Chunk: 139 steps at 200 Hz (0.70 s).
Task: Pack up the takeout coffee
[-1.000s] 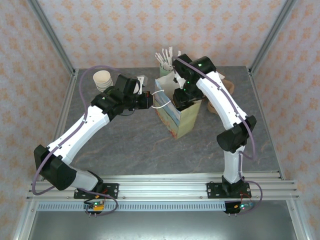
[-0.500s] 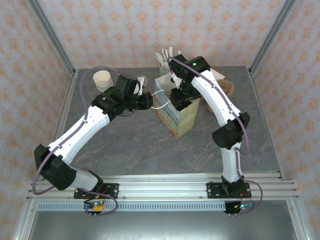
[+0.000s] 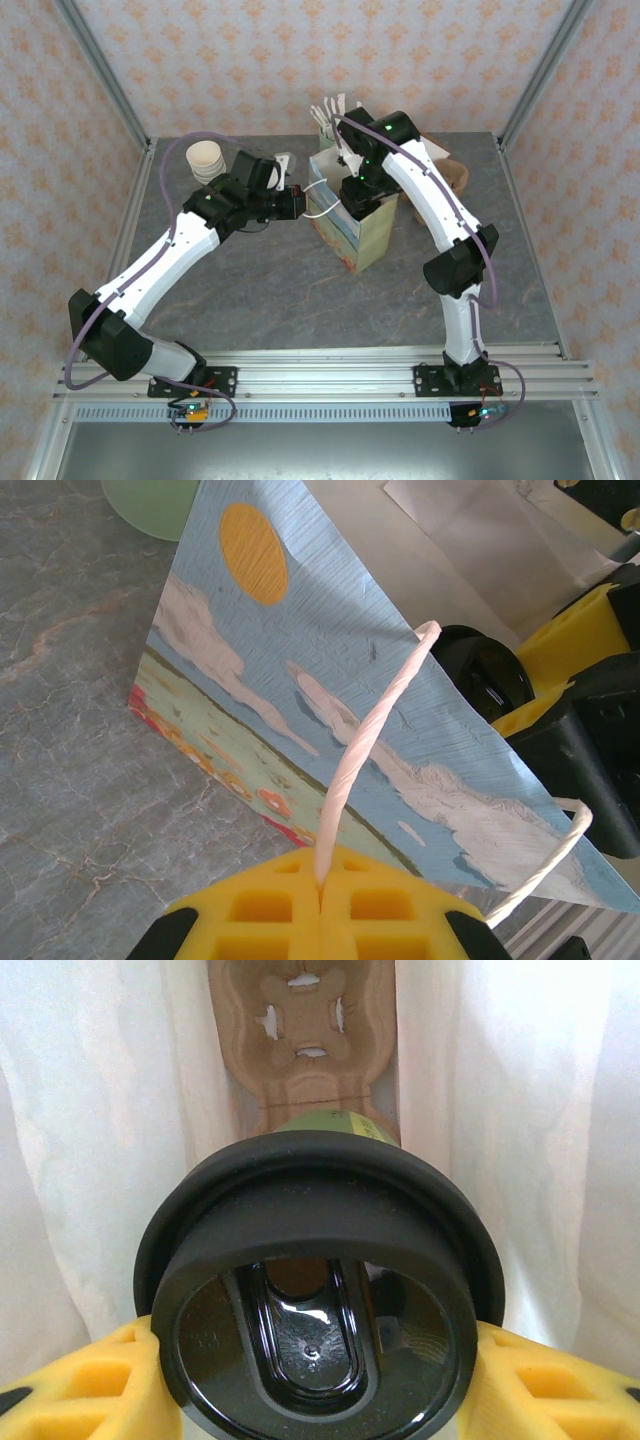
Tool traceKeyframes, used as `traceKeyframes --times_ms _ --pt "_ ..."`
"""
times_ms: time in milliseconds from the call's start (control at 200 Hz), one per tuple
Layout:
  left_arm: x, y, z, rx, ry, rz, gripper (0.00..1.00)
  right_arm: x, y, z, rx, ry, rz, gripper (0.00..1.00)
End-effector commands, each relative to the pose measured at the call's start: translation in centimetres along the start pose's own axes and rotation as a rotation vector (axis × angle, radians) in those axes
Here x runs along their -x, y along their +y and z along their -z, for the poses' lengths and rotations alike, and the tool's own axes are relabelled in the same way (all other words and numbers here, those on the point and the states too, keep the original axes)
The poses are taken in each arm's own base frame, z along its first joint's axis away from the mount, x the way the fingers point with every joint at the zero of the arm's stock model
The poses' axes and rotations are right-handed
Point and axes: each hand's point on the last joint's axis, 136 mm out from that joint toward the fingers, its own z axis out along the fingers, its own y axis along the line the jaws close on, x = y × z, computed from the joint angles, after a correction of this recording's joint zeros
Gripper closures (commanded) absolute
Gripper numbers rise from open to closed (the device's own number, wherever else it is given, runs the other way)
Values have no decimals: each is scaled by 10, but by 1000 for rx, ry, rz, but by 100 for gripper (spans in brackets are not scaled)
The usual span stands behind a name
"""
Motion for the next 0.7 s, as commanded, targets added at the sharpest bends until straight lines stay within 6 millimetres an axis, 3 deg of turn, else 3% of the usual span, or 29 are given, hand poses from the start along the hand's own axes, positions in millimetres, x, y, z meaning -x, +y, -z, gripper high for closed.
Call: traceKeyframes --times_ms 0,475,691 --pt "2 -1 3 14 -5 -25 100 -8 -1 -1 -17 39 42 54" --pt "2 -2 4 8 -5 -30 100 -8 9 -8 6 63 86 54" --pt "2 -13 5 -43 6 -14 100 -7 10 -5 -6 53 108 55"
